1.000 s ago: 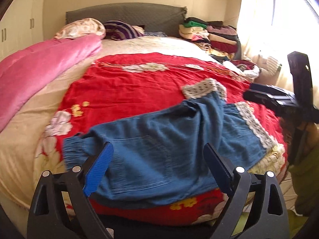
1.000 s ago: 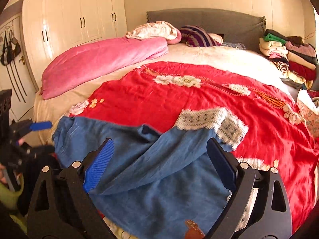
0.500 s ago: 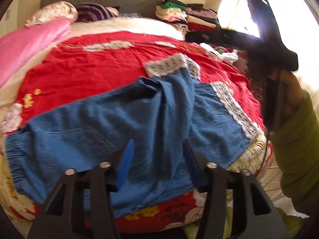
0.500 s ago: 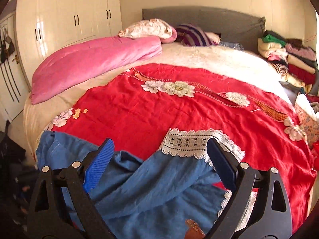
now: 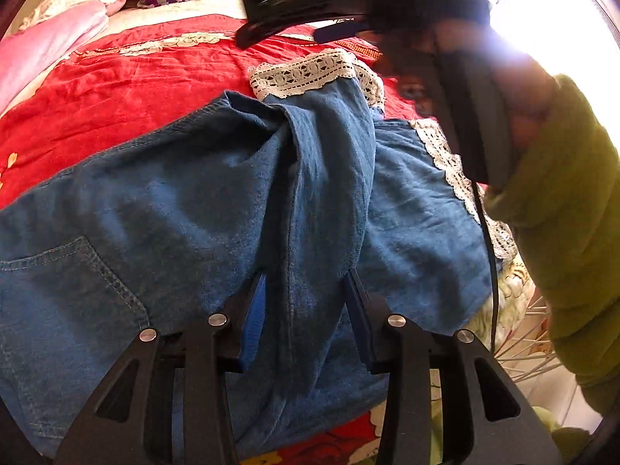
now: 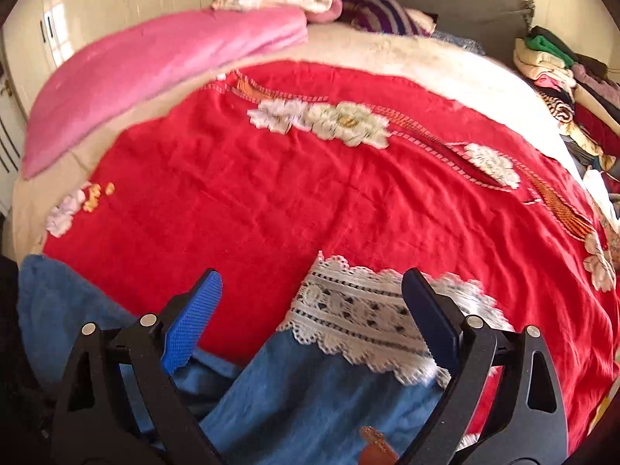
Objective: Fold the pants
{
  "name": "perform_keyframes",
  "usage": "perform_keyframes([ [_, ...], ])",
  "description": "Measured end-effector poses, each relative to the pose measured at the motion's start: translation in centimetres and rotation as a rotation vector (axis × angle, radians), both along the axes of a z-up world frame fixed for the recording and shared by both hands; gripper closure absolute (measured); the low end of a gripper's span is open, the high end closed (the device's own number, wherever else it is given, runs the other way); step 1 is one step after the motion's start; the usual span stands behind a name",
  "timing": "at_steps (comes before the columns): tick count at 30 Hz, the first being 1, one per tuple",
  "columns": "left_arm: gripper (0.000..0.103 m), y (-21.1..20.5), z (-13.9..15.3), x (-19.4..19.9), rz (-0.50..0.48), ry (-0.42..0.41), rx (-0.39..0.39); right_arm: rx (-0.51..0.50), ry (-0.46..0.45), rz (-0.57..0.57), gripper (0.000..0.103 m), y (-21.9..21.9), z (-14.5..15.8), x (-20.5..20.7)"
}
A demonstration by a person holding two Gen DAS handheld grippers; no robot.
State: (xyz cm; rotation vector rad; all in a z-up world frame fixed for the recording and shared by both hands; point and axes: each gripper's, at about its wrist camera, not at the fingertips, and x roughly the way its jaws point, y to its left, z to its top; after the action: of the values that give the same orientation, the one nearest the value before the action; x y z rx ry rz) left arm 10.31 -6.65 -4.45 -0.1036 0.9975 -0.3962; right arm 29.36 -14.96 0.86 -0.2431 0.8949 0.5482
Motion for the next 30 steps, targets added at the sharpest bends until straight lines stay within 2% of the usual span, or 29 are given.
perform_keyframes([
  [5, 0.080, 0.0, -0.3, 0.1, -0.012, -0.013, -0.001, -0.053, 0.023, -0.020, 0.015, 1.8, -1.9, 1.4],
  [8, 0.082, 0.1, -0.5, 0.2, -0.020, -0.015, -0.016, -0.080, 0.022, -0.031, 0.015, 2.5, -2.9, 2.0],
  [9, 0.082, 0.2, -0.5, 0.1, -0.020, -0.016, -0.022, -0.092, 0.024, -0.040, 0.019, 2.6, -3.3, 2.3],
  [11, 0.082, 0.4, -0.5, 0.2, -0.024, -0.022, -0.024, -0.106, 0.050, -0.052, 0.030, 2.6, -4.3, 2.9],
  [13, 0.082, 0.5, -0.5, 0.1, -0.026, -0.026, -0.030, -0.100, 0.076, -0.063, 0.056, 2.1, -5.3, 3.5],
  [14, 0.082, 0.6, -0.5, 0.1, -0.028, -0.027, -0.031, -0.077, 0.081, -0.069, 0.064, 1.7, -5.4, 3.6],
  [16, 0.082, 0.8, -0.6, 0.1, -0.030, -0.028, -0.039, -0.008, 0.086, -0.093, 0.085, 0.2, -5.0, 3.7],
  [18, 0.082, 0.9, -0.8, 0.2, -0.032, -0.031, -0.041, 0.056, 0.082, -0.113, 0.091, -1.2, -4.2, 3.5],
  [25, 0.077, 0.9, -0.3, -0.5, -0.029, -0.050, -0.038, 0.215, 0.039, -0.188, 0.092, -7.8, -0.1, 0.6],
  [30, 0.075, 1.0, 0.1, -0.6, -0.017, -0.062, -0.034, 0.264, -0.016, -0.224, 0.092, -11.9, 2.5, -2.6],
])
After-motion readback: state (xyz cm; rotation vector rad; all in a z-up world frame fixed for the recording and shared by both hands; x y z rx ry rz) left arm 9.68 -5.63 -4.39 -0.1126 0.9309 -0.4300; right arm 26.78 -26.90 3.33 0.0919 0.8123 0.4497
